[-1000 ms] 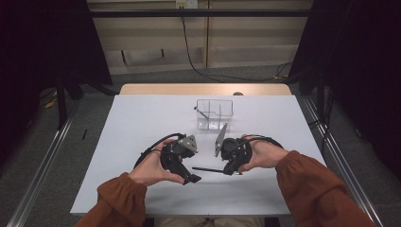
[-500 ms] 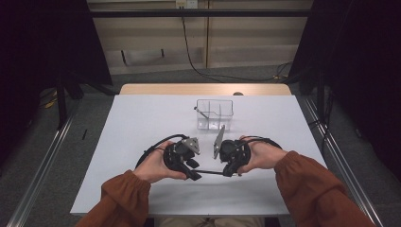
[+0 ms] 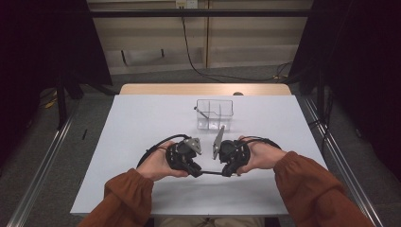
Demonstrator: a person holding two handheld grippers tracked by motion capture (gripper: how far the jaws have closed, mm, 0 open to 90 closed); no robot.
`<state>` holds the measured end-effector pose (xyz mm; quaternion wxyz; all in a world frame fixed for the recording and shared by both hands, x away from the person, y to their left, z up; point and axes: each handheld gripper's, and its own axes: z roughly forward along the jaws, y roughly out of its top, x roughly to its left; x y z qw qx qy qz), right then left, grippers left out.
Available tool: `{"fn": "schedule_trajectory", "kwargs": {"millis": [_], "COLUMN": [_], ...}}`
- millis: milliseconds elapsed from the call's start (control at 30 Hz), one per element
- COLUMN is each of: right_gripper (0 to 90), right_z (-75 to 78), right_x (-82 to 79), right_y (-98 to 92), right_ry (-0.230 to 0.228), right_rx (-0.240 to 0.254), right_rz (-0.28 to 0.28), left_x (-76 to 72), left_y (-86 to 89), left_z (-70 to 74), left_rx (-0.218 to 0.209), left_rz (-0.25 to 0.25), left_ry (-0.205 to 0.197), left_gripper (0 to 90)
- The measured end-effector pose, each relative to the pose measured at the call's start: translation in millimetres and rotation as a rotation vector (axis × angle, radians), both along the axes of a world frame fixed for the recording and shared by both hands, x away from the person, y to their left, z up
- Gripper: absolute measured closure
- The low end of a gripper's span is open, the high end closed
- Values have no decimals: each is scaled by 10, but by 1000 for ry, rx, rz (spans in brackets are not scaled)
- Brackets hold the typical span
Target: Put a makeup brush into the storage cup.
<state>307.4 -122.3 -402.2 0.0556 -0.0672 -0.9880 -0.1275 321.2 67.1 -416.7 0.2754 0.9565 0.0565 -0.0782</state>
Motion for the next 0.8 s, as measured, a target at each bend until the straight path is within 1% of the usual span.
{"fn": "schedule_trajectory", "kwargs": {"millis": [33,67,100,133,167,200,233,333,400,467,533,567,600,667,767,800], "right_gripper": [844,845,845,845,845,845,845,844,842,842,838,835,831,829,818,797], "right_z": [3,-2,-11,-16,-26,-31,-32,-38,-38,-40,-42,-48,-54,-55,-60,-61], "right_x": [-5,-10,-9,-10,-4,-8,-16,-23,-19,-24,-31,-33,-32,-30,-20,-5], "right_y": [-1,-4,-10,-14,-19,-20,-20,-20,-22,-25,-26,-25,-26,-29,-46,-55], "right_ry": [3,3,3,4,-1,-4,-2,-6,-15,-15,-21,-29,-34,-30,-28,-34], "right_rx": [-6,-5,-3,-2,6,5,-4,-7,-4,0,-4,-6,-3,-4,19,33], "right_rz": [-3,-8,-11,-12,1,3,2,12,24,28,32,39,34,36,26,31], "left_x": [5,1,2,2,1,4,3,8,4,-2,-3,-12,-15,-13,-6,-6], "left_y": [-3,-11,-14,-20,-26,-31,-35,-36,-34,-34,-33,-35,-35,-31,-19,-17], "left_z": [-3,-6,-9,-15,-24,-28,-34,-41,-39,-36,-34,-32,-32,-26,-18,-17], "left_rx": [-2,-4,-5,0,2,8,11,11,8,8,1,1,2,-1,-5,-6], "left_rz": [-4,-2,-3,-9,-8,-16,-13,-10,-9,-16,-28,-27,-25,-23,-17,-11], "left_ry": [8,4,9,15,18,27,39,53,56,58,69,76,79,84,84,84], "left_gripper": [763,779,786,790,795,798,802,808,814,819,832,837,840,841,842,842]}}
